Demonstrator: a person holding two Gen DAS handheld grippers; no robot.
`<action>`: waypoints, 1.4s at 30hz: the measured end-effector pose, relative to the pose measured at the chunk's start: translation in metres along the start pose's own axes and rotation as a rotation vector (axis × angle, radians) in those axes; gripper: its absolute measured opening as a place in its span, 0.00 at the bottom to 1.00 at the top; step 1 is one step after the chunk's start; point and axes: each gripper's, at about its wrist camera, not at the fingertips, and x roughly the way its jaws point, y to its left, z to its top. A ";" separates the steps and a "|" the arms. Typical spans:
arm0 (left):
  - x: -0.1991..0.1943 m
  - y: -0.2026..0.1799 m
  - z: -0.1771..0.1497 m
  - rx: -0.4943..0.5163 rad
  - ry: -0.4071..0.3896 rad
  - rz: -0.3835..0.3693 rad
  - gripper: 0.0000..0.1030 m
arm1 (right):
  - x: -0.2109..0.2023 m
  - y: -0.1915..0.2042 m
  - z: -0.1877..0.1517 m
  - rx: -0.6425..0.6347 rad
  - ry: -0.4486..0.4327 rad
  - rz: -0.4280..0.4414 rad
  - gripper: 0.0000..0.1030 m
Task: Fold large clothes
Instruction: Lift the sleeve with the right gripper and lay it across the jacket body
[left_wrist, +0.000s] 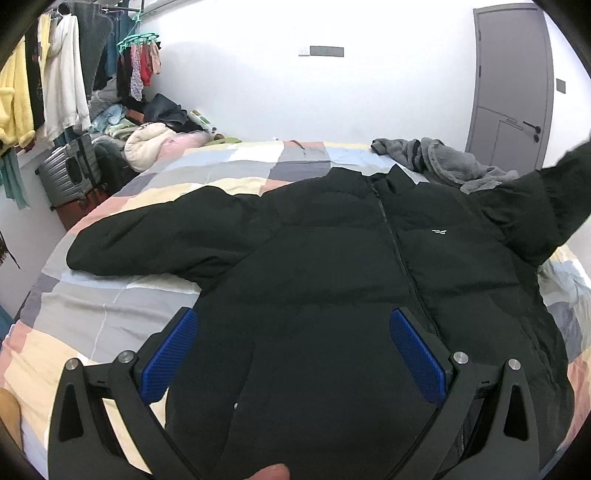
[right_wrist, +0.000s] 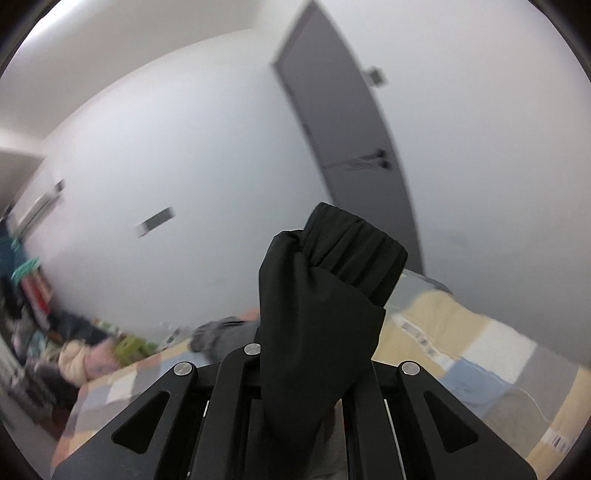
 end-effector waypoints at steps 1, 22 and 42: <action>-0.002 0.001 -0.001 0.002 -0.002 -0.006 1.00 | -0.005 0.019 0.001 -0.025 0.000 0.015 0.05; -0.023 0.059 -0.007 -0.102 -0.066 -0.045 1.00 | 0.005 0.331 -0.145 -0.419 0.156 0.413 0.07; 0.037 0.119 -0.021 -0.215 0.048 -0.014 1.00 | 0.089 0.446 -0.346 -0.589 0.614 0.522 0.10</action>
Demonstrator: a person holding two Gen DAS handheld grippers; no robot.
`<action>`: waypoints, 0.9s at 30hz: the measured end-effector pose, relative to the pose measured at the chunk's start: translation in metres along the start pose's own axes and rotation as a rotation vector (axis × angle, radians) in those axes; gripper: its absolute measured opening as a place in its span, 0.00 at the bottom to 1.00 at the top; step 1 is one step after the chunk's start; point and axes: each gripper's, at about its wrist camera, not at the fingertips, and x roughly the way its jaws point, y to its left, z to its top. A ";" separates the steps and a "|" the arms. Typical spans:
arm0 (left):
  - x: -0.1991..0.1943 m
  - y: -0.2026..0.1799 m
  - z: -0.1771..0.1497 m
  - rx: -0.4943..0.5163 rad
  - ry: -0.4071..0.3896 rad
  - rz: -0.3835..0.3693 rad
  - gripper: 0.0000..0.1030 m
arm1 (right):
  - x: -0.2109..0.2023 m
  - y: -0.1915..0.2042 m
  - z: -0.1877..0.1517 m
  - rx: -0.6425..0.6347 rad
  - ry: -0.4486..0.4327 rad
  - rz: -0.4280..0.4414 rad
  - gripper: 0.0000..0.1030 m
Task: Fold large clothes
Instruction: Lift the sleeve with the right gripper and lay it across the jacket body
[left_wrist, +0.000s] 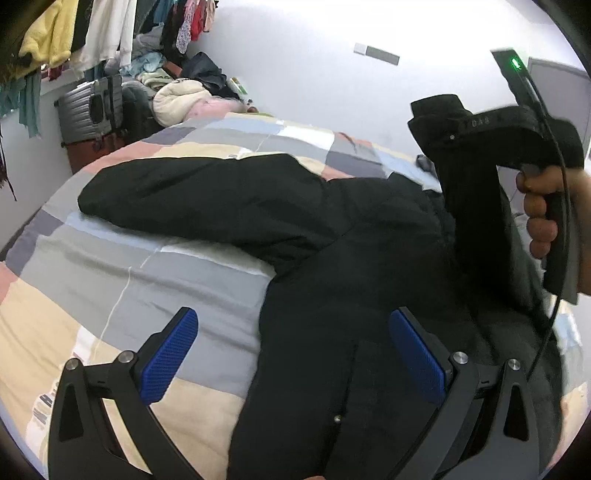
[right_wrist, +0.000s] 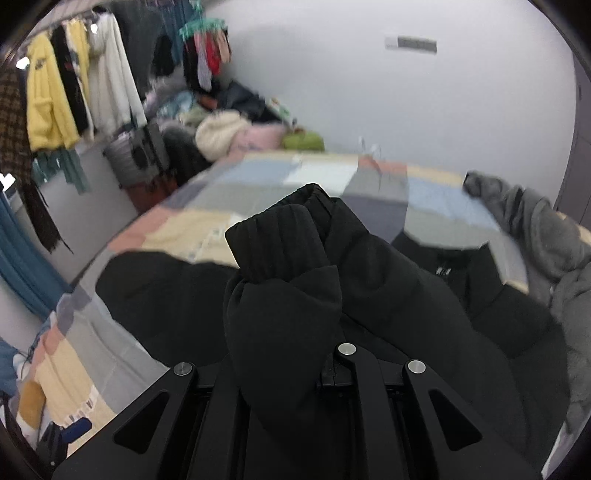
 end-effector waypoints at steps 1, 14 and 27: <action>0.002 -0.001 -0.001 0.006 0.001 0.001 1.00 | 0.004 0.004 0.000 -0.011 0.011 -0.004 0.10; -0.002 -0.019 -0.001 0.038 -0.030 -0.047 1.00 | -0.039 -0.008 -0.005 -0.006 0.006 0.077 0.59; -0.015 -0.036 -0.002 0.041 -0.071 -0.083 1.00 | -0.136 -0.068 -0.036 -0.009 -0.202 -0.062 0.74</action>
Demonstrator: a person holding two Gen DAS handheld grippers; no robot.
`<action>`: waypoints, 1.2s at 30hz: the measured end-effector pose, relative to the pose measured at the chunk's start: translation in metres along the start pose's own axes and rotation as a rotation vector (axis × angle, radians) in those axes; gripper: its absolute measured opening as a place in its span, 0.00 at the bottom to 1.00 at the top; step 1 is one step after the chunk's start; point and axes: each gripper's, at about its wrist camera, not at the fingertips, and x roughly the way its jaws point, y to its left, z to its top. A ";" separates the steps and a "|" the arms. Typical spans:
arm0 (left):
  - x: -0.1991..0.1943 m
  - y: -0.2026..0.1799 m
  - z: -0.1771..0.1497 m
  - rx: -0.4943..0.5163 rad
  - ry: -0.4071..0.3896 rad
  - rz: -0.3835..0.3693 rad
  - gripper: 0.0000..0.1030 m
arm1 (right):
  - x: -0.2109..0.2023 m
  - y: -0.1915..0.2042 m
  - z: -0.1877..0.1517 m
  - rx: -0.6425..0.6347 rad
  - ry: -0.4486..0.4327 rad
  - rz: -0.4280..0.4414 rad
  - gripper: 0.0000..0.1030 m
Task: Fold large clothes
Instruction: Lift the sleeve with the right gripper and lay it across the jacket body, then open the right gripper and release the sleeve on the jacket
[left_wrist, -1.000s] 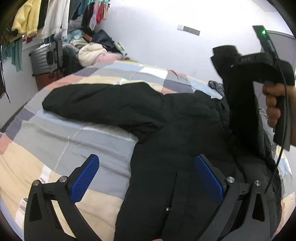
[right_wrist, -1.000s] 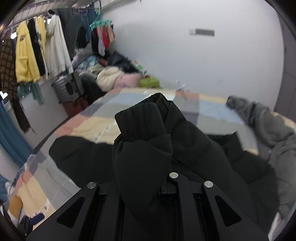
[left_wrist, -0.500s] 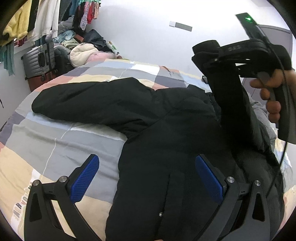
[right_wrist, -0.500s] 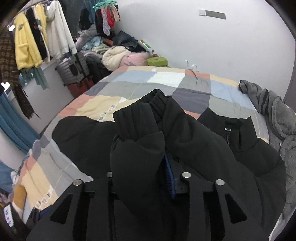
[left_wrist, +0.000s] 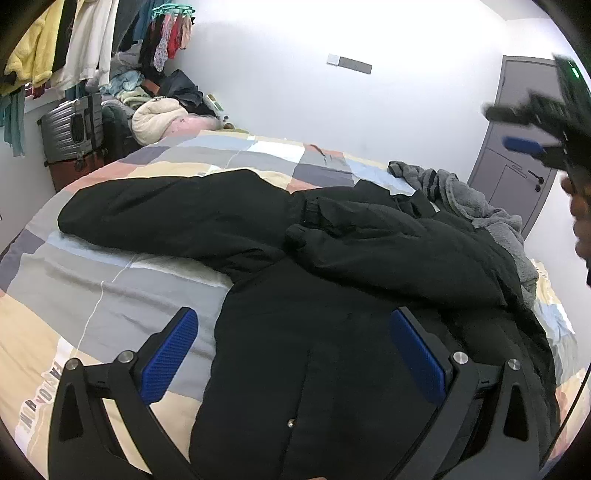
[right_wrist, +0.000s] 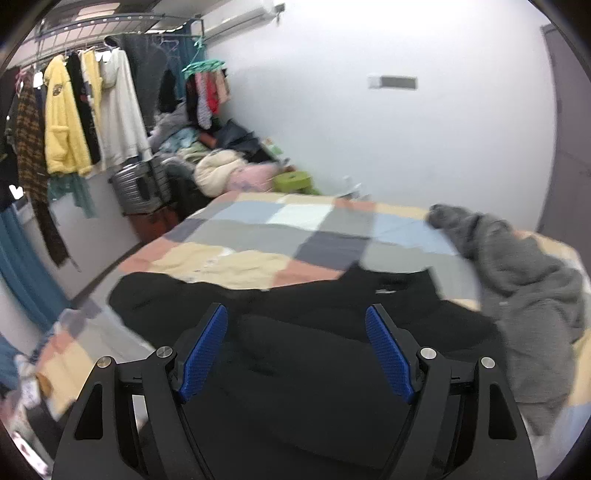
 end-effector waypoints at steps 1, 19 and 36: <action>0.000 -0.001 0.000 0.002 -0.003 -0.003 1.00 | -0.004 -0.009 -0.005 -0.002 -0.008 -0.021 0.74; 0.009 -0.046 -0.012 0.054 0.013 -0.040 1.00 | -0.011 -0.144 -0.168 0.192 0.111 -0.193 0.73; 0.012 -0.059 -0.012 0.046 0.047 0.007 1.00 | 0.048 -0.148 -0.193 -0.041 0.204 -0.333 0.41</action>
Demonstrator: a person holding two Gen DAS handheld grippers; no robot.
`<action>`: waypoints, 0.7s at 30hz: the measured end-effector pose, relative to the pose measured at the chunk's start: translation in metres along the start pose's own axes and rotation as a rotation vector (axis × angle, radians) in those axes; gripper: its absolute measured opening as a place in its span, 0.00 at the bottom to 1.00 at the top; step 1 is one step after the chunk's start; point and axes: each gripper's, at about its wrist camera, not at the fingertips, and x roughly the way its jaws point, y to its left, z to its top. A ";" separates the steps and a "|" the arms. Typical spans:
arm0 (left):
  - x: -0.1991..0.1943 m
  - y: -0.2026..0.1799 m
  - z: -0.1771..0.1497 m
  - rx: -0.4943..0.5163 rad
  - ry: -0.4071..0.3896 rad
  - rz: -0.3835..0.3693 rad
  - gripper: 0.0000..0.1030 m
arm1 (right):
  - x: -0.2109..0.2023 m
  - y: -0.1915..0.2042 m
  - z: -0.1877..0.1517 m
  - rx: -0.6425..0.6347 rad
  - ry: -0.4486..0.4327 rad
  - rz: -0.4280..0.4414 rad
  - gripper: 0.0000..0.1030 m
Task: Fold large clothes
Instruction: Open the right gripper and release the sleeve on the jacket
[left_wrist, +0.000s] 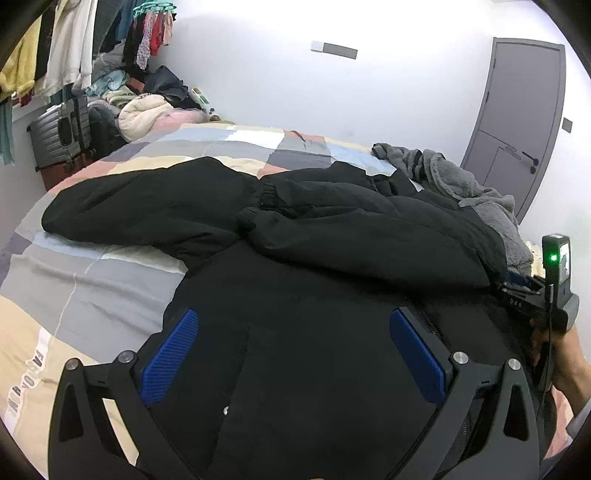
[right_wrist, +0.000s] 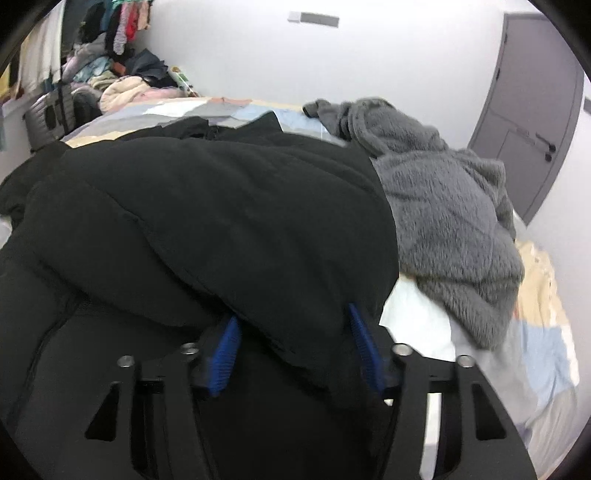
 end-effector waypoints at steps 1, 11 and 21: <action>0.001 -0.002 0.000 0.008 -0.001 0.004 1.00 | -0.002 -0.001 0.002 0.003 -0.020 -0.001 0.34; 0.011 -0.009 0.000 0.016 0.002 0.017 1.00 | -0.013 -0.027 0.010 0.128 -0.127 0.043 0.20; 0.006 -0.009 0.001 0.009 -0.010 0.009 1.00 | 0.000 -0.044 0.001 0.214 -0.068 0.028 0.19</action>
